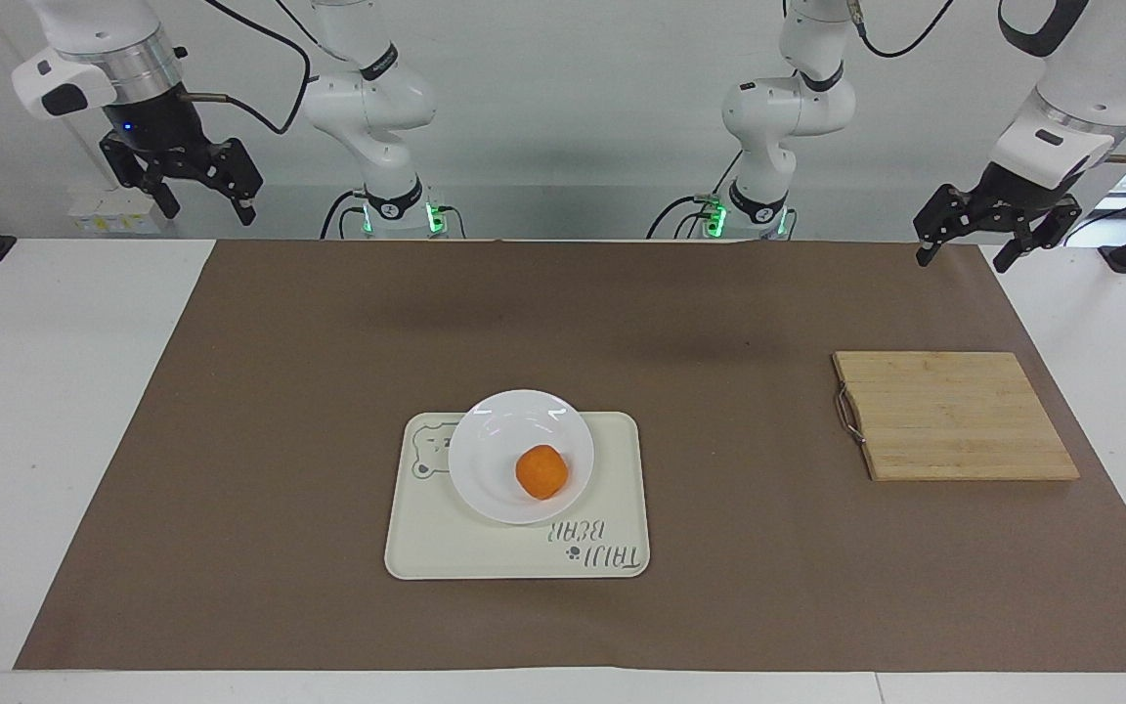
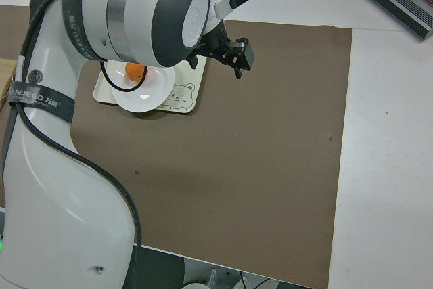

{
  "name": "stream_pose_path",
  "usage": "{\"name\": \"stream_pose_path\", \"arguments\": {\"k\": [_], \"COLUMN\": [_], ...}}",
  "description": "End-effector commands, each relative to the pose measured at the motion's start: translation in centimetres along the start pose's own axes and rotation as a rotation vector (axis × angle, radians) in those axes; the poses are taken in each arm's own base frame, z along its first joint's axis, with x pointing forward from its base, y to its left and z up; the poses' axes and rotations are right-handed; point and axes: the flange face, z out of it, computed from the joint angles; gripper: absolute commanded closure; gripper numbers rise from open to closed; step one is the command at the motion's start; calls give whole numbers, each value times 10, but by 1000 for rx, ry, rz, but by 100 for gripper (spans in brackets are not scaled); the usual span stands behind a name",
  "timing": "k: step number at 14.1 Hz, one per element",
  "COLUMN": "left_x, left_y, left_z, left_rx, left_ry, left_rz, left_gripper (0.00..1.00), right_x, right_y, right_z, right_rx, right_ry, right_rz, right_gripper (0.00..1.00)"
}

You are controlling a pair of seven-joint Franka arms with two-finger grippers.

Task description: Place orange and plate with both arms

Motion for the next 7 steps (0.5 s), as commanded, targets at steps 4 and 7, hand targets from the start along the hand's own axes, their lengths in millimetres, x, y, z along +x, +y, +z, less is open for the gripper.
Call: {"name": "stream_pose_path", "arguments": {"k": [4, 7], "left_x": [-9, -7], "left_y": [-1, 10], "left_z": [-2, -2], "left_rx": [17, 17], "left_ry": [-9, -6], "left_rz": [-11, 7], "left_gripper": [0, 0], "right_x": [-12, -13], "right_y": [-2, -8], "right_z": [-2, -5], "right_rx": [-14, 5], "right_ry": [-15, -38], "right_rz": [9, 41], "right_gripper": [0, 0]}}
